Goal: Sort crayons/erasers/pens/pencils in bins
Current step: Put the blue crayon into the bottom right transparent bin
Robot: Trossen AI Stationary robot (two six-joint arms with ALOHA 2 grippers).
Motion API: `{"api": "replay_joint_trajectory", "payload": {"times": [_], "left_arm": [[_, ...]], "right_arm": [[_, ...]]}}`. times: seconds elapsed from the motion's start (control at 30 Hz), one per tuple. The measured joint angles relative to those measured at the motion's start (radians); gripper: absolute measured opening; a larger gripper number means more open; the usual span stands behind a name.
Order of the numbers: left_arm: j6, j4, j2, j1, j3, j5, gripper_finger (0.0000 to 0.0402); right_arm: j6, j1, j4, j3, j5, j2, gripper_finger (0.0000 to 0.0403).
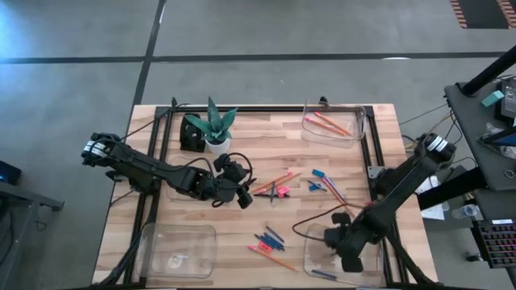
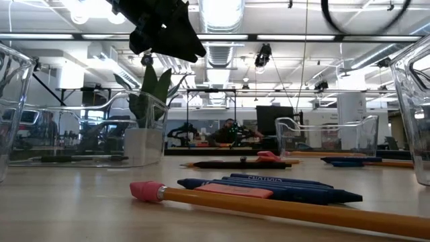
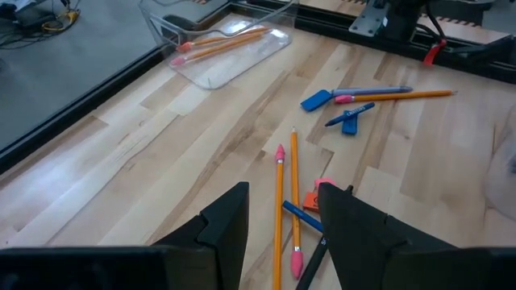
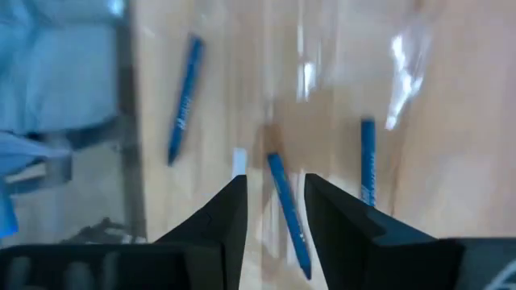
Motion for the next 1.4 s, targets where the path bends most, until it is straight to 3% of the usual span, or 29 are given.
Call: {"api": "replay_joint_trajectory", "payload": {"times": [0.2, 0.3, 0.37, 0.5, 0.77, 1.03, 1.4], "left_arm": [[0.000, 0.000, 0.000, 0.000, 0.000, 0.000, 0.0137], [0.000, 0.000, 0.000, 0.000, 0.000, 0.000, 0.0137], [0.001, 0.000, 0.000, 0.002, 0.000, 0.000, 0.0137], [0.001, 0.000, 0.000, 0.003, 0.000, -0.003, 0.0137], [0.001, -0.001, 0.000, 0.003, 0.000, -0.006, 0.0137], [0.001, 0.000, 0.000, 0.003, 0.000, -0.008, 0.0137], [0.001, 0.000, 0.000, 0.003, 0.000, -0.009, 0.0137]], "right_arm": [[-0.038, -0.050, -0.105, 0.000, 0.310, -0.185, 0.0114], [0.027, -0.131, -0.220, 0.000, 0.497, -0.241, 0.0114], [0.062, -0.215, -0.310, 0.000, 0.540, -0.262, 0.0114], [0.027, -0.404, -0.380, -0.036, 0.493, -0.279, 0.0114], [-0.181, -0.662, -0.215, -0.151, 0.296, -0.244, 0.0113], [-0.164, -0.726, -0.128, -0.178, 0.284, -0.176, 0.0114], [-0.178, -0.725, -0.105, -0.180, 0.283, 0.045, 0.0111]]}}
